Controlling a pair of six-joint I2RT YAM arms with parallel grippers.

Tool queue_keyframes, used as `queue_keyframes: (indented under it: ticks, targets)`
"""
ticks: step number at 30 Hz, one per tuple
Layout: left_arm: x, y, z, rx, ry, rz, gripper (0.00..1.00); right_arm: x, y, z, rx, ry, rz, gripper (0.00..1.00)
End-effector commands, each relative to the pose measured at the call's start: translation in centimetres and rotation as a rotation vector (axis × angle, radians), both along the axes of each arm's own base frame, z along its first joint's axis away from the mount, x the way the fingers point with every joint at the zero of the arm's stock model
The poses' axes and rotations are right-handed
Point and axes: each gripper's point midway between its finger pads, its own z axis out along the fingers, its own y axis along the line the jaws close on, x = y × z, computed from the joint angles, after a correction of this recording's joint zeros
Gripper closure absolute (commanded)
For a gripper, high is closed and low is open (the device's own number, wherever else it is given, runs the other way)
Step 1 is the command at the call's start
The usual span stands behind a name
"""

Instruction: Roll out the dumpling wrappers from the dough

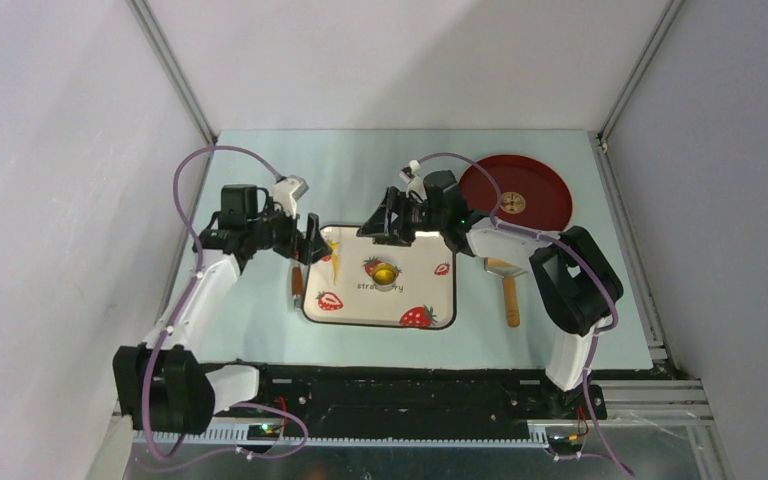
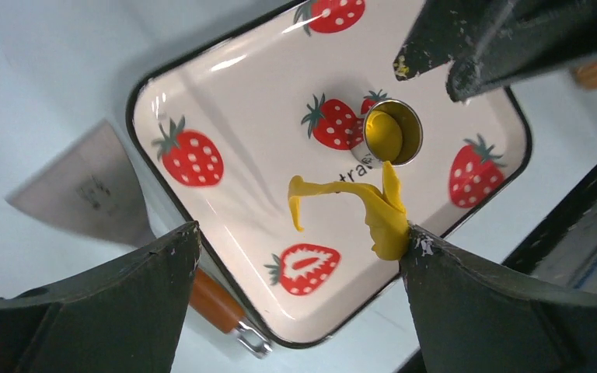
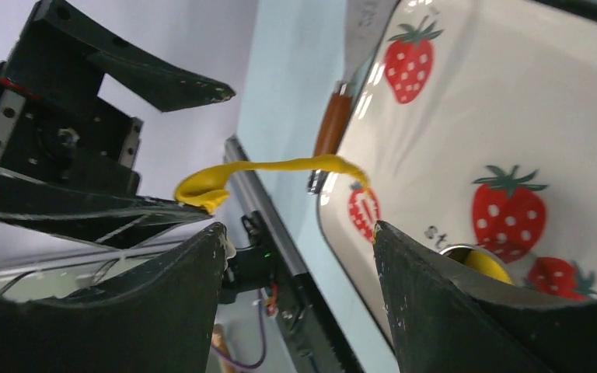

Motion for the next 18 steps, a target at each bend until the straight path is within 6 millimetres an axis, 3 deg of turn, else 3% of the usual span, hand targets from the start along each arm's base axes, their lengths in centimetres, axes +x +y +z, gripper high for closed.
queue_keyframes:
  ticks: [1, 3, 11, 18]
  targets:
    - [1.5, -1.3, 3.6, 0.099, -0.41, -0.231, 0.0, -1.9, 0.3, 4.6, 0.136, 0.005, 0.103, 0.27]
    - [1.9, -1.4, 4.4, 0.128, -0.501, -0.262, 0.0, -2.2, 0.5, 5.0, 0.162, 0.024, 0.127, 0.26]
    - [2.9, -2.5, 4.5, 0.221, -0.636, -0.382, 0.0, -2.9, 1.6, 6.4, 0.278, 0.085, 0.189, 0.27]
    - [3.6, -3.5, 4.3, 0.265, -0.661, -0.405, 0.0, -3.2, 3.6, 4.2, 0.215, 0.129, 0.232, 0.27]
